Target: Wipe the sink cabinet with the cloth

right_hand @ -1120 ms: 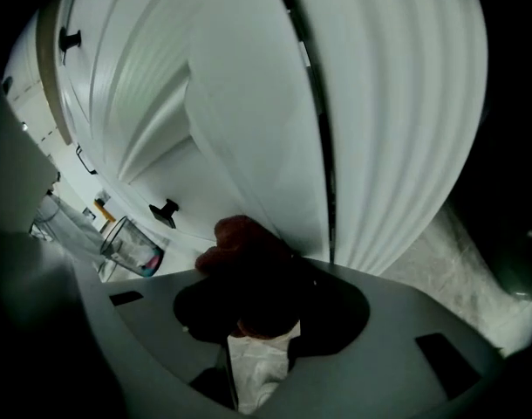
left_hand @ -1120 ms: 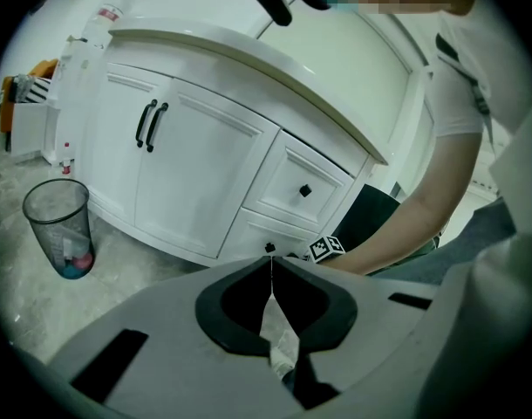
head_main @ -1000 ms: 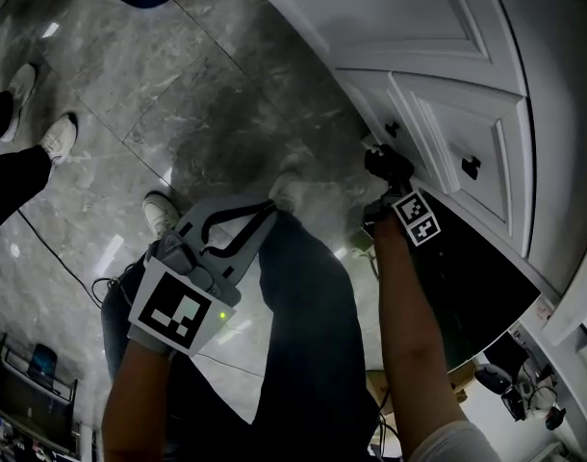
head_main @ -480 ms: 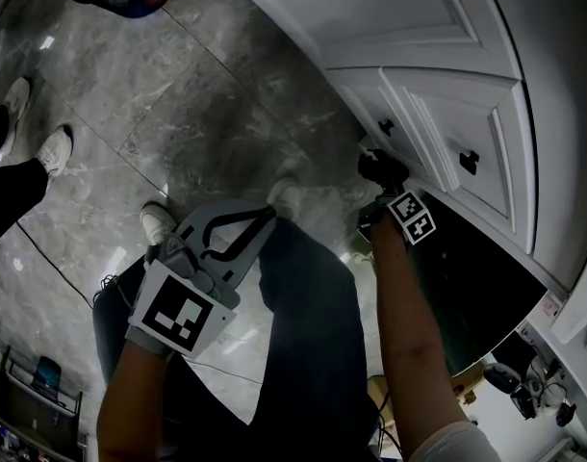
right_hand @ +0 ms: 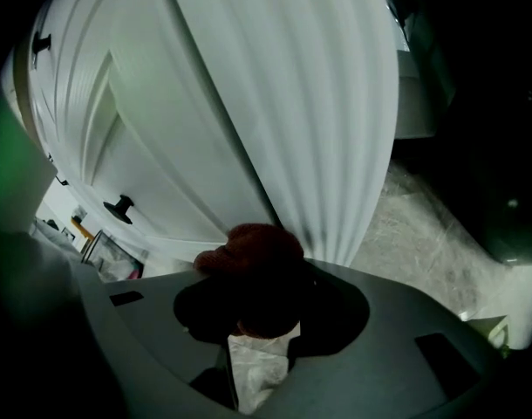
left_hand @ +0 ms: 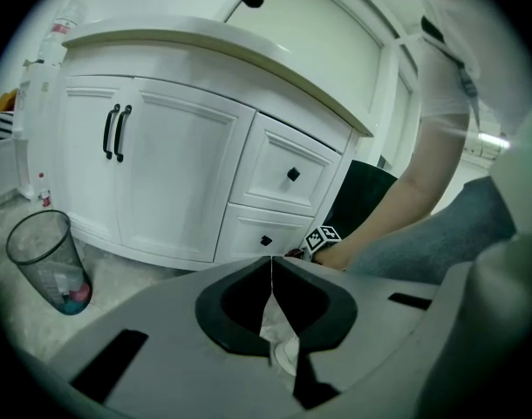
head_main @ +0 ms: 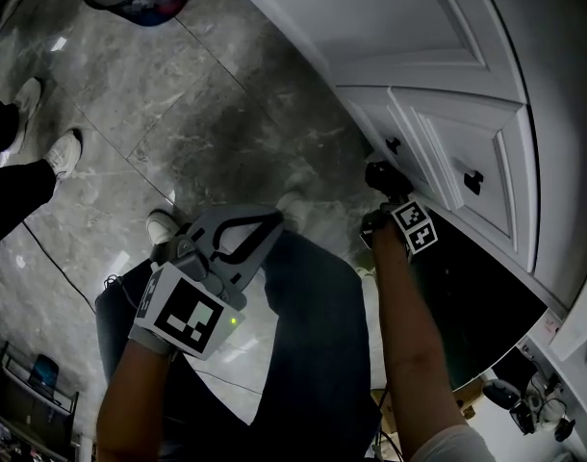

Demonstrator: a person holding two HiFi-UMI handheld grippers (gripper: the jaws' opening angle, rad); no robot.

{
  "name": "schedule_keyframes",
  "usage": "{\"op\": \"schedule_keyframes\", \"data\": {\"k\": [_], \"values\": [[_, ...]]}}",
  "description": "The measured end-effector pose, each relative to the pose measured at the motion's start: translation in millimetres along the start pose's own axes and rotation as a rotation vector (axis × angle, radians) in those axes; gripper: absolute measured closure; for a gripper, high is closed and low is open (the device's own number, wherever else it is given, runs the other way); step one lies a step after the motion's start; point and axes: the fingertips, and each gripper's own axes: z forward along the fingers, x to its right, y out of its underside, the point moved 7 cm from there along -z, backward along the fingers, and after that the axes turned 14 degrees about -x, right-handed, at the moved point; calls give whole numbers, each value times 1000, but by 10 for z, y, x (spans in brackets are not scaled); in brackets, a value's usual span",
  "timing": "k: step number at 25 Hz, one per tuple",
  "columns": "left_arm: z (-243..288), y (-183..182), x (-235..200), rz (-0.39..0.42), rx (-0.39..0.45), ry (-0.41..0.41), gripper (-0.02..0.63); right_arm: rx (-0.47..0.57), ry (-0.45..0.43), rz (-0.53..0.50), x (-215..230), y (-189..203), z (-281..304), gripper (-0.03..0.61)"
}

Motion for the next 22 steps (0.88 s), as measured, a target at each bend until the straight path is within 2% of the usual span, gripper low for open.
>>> {"op": "schedule_keyframes", "data": {"k": [4, 8, 13, 17, 22], "values": [[-60, -87, 75, -36, 22, 5, 601, -2, 6, 34, -69, -69, -179, 436], [-191, -133, 250, -111, 45, 34, 601, 32, -19, 51, -154, -175, -473, 436], [-413, -85, 480, -175, 21, 53, 601, 62, -55, 55, -264, -316, -863, 436], [-610, -189, 567, -202, 25, 51, 601, 67, -49, 80, -348, -425, -1128, 436], [-820, -372, 544, -225, 43, 33, 601, 41, -31, 63, -435, -520, -1315, 436]]}}
